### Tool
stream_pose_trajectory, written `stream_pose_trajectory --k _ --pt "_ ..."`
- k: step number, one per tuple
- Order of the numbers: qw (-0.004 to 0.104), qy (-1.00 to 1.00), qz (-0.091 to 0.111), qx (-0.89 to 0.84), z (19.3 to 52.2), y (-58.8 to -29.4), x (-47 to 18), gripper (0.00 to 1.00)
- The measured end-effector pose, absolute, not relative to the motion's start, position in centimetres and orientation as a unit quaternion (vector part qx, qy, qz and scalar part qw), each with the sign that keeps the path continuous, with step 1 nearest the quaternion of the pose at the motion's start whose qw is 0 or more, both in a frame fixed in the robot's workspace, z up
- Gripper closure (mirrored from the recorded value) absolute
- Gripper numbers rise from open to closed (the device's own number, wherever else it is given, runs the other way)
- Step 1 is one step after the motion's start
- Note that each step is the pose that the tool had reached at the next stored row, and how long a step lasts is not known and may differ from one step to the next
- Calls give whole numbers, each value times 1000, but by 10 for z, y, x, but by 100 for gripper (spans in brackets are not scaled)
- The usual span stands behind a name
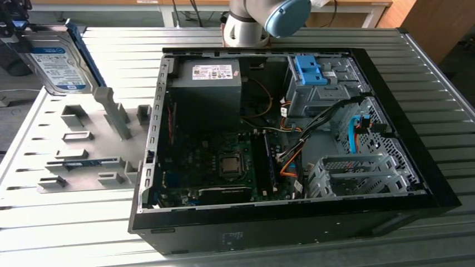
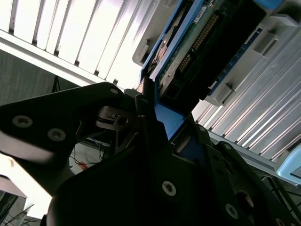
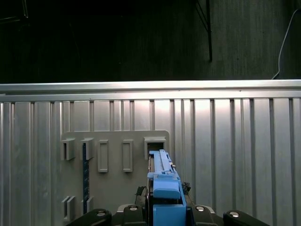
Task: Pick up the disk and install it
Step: 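Pick up the disk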
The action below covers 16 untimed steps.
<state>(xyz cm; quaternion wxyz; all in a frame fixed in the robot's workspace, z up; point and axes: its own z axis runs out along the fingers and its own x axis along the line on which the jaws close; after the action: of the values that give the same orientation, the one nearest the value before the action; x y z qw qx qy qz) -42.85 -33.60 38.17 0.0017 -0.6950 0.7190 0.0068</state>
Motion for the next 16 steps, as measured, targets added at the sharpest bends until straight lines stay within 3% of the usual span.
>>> stream_pose_trajectory --k 16 --pt "3 719 8 -695 393 -336 -429 63"
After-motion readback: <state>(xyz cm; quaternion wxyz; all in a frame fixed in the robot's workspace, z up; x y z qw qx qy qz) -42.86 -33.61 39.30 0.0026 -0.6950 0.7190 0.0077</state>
